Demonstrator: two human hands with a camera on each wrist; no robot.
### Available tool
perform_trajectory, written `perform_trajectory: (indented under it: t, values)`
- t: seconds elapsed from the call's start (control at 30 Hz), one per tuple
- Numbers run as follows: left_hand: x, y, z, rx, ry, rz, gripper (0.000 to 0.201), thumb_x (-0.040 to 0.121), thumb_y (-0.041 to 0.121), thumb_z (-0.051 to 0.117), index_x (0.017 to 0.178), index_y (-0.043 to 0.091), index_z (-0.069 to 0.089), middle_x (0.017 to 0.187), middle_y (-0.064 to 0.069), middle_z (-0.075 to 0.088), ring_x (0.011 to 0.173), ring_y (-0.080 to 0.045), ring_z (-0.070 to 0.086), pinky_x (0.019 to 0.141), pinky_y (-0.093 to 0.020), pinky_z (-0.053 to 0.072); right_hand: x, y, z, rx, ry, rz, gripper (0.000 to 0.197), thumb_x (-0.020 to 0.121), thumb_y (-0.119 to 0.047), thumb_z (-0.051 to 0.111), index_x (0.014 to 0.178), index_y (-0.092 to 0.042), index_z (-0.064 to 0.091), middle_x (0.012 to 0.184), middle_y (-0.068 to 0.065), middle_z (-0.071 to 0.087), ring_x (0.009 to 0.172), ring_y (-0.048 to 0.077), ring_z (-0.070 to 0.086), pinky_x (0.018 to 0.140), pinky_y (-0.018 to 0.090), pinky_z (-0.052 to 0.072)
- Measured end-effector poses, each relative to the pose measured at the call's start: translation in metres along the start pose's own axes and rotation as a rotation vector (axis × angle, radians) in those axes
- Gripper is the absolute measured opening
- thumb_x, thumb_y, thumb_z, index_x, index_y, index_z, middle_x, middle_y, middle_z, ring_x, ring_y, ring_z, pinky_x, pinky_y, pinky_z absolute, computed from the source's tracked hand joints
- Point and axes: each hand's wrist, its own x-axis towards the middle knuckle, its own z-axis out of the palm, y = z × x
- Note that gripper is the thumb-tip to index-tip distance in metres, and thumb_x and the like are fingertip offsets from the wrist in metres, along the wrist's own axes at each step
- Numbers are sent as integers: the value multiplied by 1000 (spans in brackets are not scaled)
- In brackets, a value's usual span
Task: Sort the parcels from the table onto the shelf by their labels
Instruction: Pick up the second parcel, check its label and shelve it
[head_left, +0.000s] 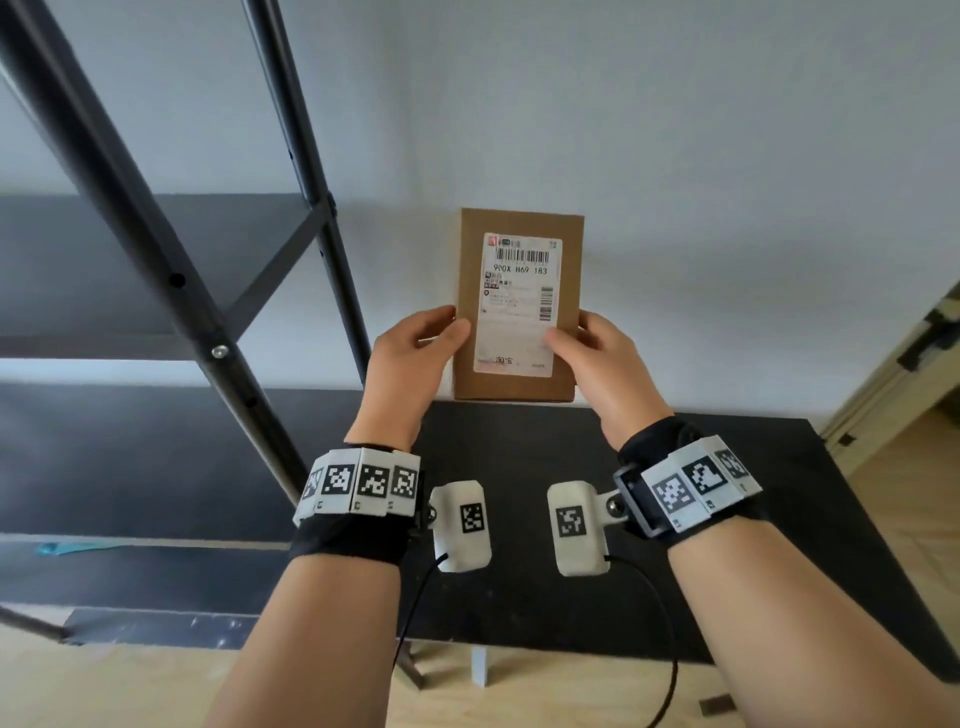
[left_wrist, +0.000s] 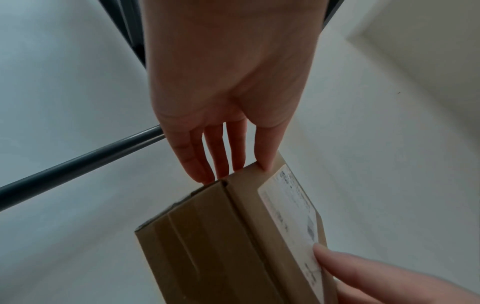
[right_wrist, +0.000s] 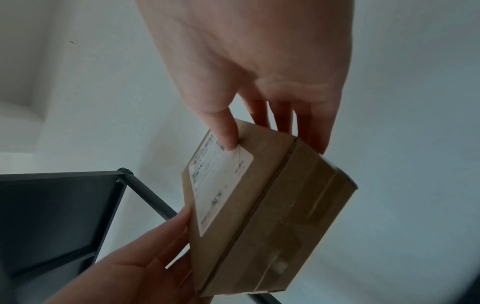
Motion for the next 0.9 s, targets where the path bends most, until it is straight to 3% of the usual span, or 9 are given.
perform_trajectory:
  t: [0.13, 0.3, 0.4, 0.47, 0.63, 0.9]
  values:
    - [-1, 14, -4, -9, -5, 63, 37, 97, 26, 61, 133, 20, 64, 123, 6, 70, 113, -11, 64, 95, -26, 52, 1, -10, -3, 18, 47, -76, 35, 95, -21, 60, 130, -19, 58, 130, -2, 66, 118, 17, 62, 94, 29, 54]
    - [-1, 20, -8, -42, -26, 86, 37, 94, 16, 65, 131, 19, 65, 120, 10, 72, 110, -4, 66, 73, -4, 48, 1, -16, -6, 126, 85, -117, 42, 91, -7, 64, 130, -15, 54, 126, -2, 67, 115, 11, 64, 84, 22, 57]
    - [0, 22, -8, -56, -25, 98, 38, 91, 13, 68, 128, 19, 65, 118, 10, 72, 110, -4, 67, 80, -10, 49, 2, -20, -9, 172, 89, -134, 42, 89, 0, 64, 127, -13, 52, 123, -1, 67, 112, 9, 65, 71, 13, 56]
    - [0, 22, -9, -73, -23, 102, 38, 89, 10, 70, 127, 18, 65, 117, 9, 73, 111, -6, 67, 87, -16, 51, 2, -21, -10, 187, 86, -141, 42, 88, 3, 64, 125, -13, 52, 122, 1, 68, 111, 9, 65, 69, 11, 55]
    - [-1, 22, -9, -78, -35, 112, 39, 89, 10, 71, 126, 18, 65, 119, 8, 73, 111, -6, 67, 82, -11, 50, 3, -20, -13, 166, 77, -152, 44, 87, 2, 65, 125, -14, 51, 124, 1, 68, 114, 12, 65, 72, 16, 56]
    - [-5, 26, -8, -82, -37, 131, 39, 89, 11, 70, 127, 18, 65, 120, 7, 72, 114, -8, 65, 86, -14, 48, 0, -23, -19, 161, 64, -163, 40, 88, 1, 63, 123, -14, 53, 120, -1, 69, 111, 12, 66, 79, 22, 58]
